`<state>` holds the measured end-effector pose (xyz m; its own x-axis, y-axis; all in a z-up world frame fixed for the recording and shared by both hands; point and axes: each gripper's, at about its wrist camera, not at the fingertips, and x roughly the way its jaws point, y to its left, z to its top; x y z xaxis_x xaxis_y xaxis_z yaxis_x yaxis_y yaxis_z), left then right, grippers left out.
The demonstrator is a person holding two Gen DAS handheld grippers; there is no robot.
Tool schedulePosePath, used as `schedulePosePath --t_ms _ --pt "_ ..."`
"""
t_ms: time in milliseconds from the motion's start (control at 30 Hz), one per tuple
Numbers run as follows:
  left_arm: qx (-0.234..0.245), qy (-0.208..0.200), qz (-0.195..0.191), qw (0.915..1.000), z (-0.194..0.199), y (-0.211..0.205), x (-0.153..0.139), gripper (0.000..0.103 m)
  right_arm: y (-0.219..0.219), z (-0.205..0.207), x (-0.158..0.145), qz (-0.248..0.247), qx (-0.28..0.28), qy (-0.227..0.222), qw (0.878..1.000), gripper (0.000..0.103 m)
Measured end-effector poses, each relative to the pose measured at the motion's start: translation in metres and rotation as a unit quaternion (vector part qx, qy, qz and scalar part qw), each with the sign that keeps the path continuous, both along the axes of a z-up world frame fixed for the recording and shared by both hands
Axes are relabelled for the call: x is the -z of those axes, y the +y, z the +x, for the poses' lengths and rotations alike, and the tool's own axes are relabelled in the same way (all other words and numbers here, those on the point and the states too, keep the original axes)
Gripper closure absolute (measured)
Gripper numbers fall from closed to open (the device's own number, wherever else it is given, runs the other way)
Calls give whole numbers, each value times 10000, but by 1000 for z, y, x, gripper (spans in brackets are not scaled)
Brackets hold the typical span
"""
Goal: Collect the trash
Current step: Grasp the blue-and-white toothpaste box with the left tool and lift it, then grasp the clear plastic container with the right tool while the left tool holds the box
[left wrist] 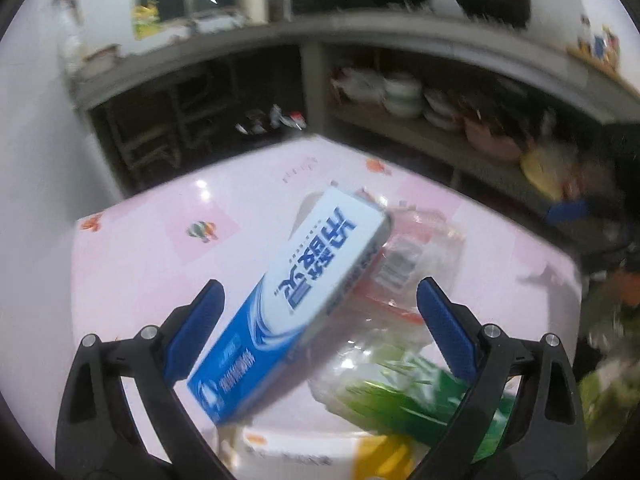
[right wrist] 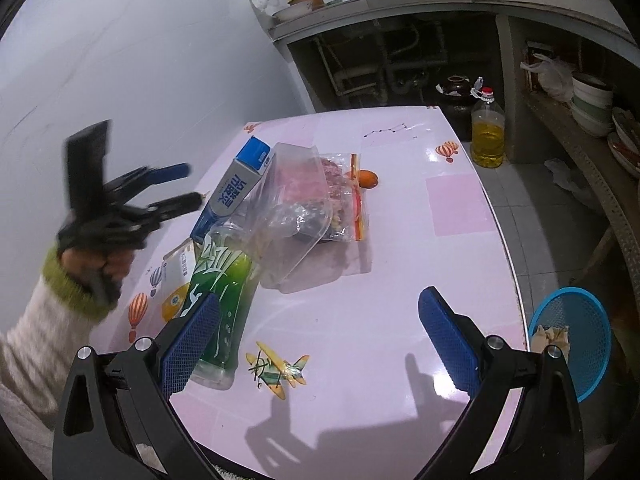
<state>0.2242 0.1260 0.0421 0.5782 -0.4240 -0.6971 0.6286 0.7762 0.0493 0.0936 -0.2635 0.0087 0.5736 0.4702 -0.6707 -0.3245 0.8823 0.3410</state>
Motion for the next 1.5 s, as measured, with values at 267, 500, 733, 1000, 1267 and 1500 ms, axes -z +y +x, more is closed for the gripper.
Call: schedulePosePath --t_ms 267,500,733,1000,1267,1500 --pt "582 476 511 9959 36 -7 22 32 1 5 4 -15 18 69 10000 6" --pt "725 332 876 9930 34 -14 27 42 7 6 4 -52 -23 52 10000 7" --pt "214 -58 888 9958 23 4 11 46 9 6 2 -53 -32 11 10000 7" --pt "-934 -582 488 9927 7 41 -24 51 11 6 -4 -72 -92 -105 9999 7" --pt "-1828 -824 86 9797 -26 54 -43 52 36 24 -27 -331 -418 -528 9972 7" --pt "-2196 -644 -357 9728 -47 65 -46 52 92 28 -16 -1823 -969 -1513 9667 7"
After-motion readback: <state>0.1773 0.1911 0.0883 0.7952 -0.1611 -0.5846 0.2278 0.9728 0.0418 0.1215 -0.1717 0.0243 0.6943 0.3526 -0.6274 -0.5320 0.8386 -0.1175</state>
